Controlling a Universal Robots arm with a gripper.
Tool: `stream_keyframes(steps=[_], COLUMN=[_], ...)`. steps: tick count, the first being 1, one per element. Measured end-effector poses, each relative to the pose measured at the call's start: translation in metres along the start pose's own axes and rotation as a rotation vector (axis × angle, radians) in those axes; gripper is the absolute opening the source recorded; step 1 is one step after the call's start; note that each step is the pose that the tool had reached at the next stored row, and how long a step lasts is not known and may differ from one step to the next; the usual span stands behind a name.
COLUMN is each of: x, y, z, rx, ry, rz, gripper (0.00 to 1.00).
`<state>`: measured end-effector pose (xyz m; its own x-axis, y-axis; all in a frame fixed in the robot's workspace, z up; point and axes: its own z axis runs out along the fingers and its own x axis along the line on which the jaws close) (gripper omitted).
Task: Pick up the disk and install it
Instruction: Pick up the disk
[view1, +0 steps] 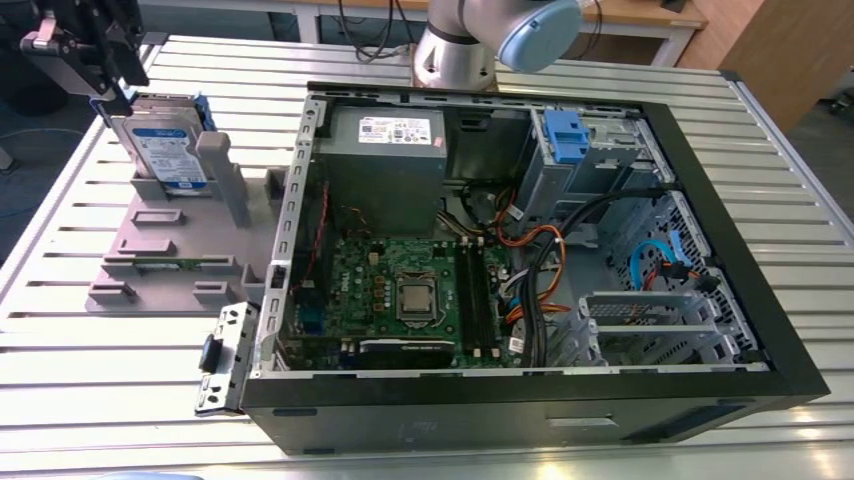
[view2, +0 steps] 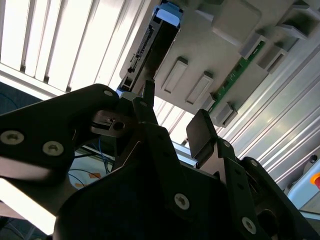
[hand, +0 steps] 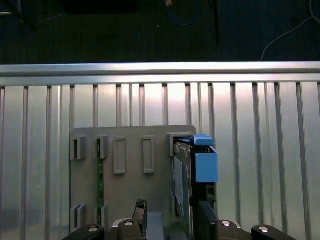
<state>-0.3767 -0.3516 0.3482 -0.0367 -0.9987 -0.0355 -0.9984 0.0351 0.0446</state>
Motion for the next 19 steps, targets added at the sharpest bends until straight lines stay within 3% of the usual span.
stream_keyframes(steps=[9, 15, 19], x=[-0.0056, -0.0179, -0.0237], y=[0.0001, 0.0014, 0.0058], z=[0.0012, 0.0024, 0.0041], rx=[-0.0001, -0.0001, -0.0002], ry=[0.0, 0.0, 0.0001], rz=[0.0, 0.0, 0.0], gripper=[0.53, 0.53, 0.53])
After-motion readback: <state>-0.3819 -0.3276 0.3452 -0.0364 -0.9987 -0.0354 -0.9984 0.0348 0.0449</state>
